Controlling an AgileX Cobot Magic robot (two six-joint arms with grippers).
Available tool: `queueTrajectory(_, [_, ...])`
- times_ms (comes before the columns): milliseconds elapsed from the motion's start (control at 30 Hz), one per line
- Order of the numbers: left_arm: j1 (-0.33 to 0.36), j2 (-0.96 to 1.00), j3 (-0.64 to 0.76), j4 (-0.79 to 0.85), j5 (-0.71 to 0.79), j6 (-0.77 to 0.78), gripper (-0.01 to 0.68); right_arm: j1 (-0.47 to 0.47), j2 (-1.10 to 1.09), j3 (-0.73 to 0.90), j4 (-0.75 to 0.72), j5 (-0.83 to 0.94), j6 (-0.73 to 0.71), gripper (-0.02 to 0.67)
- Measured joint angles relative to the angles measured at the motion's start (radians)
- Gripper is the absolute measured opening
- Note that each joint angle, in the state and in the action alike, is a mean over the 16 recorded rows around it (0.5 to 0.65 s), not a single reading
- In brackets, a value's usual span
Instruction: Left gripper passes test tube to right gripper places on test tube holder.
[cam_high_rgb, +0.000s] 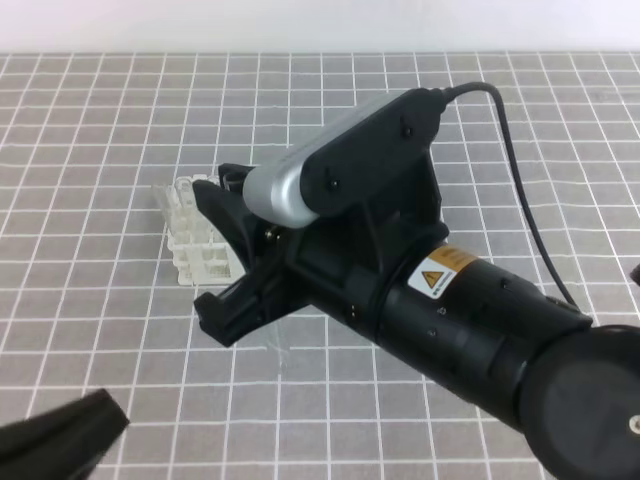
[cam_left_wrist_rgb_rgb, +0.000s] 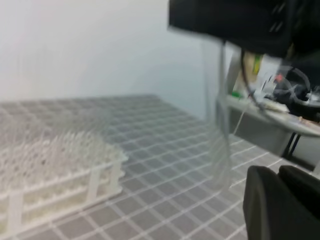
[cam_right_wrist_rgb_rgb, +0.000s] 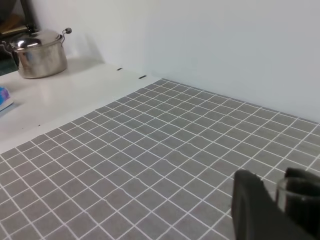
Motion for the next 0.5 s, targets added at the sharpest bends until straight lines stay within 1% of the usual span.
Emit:
queueTrajectory(267, [0.0,-0.002,0.117,0.002,0.056,0.004,0.017,0.0,0.0,0.0,0.002,0.004,-0.012,0.086])
queueTrajectory(500, [0.0,-0.003,0.17,0.003,0.128,0.007,0.017,-0.001,0.0,0.001,0.005,0.004,-0.025,0.086])
